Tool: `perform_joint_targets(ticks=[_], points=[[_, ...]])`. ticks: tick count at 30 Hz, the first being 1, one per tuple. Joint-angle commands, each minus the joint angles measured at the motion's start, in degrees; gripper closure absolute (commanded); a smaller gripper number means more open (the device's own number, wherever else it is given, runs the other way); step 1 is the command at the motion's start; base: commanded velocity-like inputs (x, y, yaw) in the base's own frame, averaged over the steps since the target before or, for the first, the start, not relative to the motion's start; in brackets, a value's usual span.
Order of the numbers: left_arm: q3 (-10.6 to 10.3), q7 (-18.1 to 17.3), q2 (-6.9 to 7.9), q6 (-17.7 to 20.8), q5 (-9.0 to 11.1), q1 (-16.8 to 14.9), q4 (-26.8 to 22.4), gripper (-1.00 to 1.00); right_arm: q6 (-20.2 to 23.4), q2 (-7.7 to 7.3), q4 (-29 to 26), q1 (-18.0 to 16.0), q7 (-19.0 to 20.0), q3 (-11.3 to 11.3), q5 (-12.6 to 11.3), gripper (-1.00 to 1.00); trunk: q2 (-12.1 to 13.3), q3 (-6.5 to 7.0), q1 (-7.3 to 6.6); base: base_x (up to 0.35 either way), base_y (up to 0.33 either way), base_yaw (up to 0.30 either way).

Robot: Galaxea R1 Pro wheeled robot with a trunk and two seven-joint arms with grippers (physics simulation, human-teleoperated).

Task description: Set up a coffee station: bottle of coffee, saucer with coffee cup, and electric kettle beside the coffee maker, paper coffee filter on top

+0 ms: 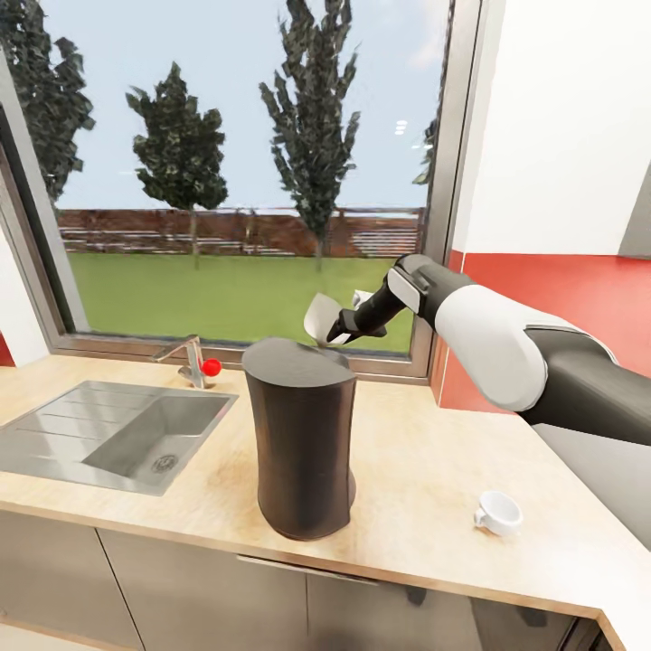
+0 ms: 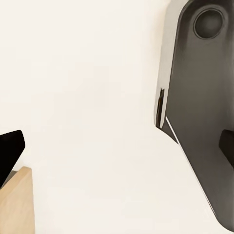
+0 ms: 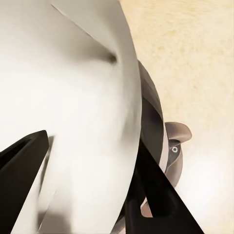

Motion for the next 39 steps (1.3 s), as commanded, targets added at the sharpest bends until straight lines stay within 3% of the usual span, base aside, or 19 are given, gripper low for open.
perform_joint_targets(ticks=[1, 14, 20, 27, 33, 34, 39], points=[[0.20, 0.16, 0.00, 0.06, -0.11, -0.04, 0.08, -1.00, 0.22, 0.01, -0.08, 0.02, 0.21, -0.34, 0.68, 1.00, -0.03, -0.03, 0.02, -0.002, 0.001, 0.000], [0.20, 0.12, -0.36, 0.77, -0.02, 0.32, 0.13, -1.00, 0.22, 0.01, 0.00, -1.49, -0.23, 0.40, 1.39, 1.00, -0.03, -0.02, 0.02, 0.000, 0.000, 0.000], [0.12, 0.26, -2.30, 1.95, -0.11, 0.39, 0.08, -1.00, 0.22, -0.18, -0.16, -1.61, -0.49, 2.60, 3.59, 1.00, -0.03, -0.02, 0.02, 0.001, -0.006, 0.000], [0.20, 0.31, -2.42, 1.92, 0.03, 0.39, 0.08, -1.00, 0.22, 0.01, -0.09, -1.61, -0.50, 4.95, 4.19, 1.00, -0.03, -0.02, 0.02, 0.043, -0.119, 0.000], [0.20, 0.29, -2.54, 1.90, 1.49, 0.39, 0.08, -1.00, 0.22, 0.01, -0.01, -1.51, -0.42, 6.99, 4.19, 1.00, -0.03, -0.02, 0.02, 0.003, -0.008, 0.000], [0.20, 0.29, -2.54, 1.90, 1.53, 0.39, 0.08, -1.00, 0.22, 0.01, 0.00, -1.45, -0.41, 10.39, 4.19, 1.00, -0.03, -0.02, 0.02, 0.000, 0.000, 0.000], [0.20, 0.21, -2.49, 1.90, 1.64, 0.40, 0.12, -1.00, 0.22, 0.01, 0.01, -0.83, -0.26, 10.31, 4.12, 1.00, -0.03, -0.02, 0.02, 0.000, 0.000, 0.000]])
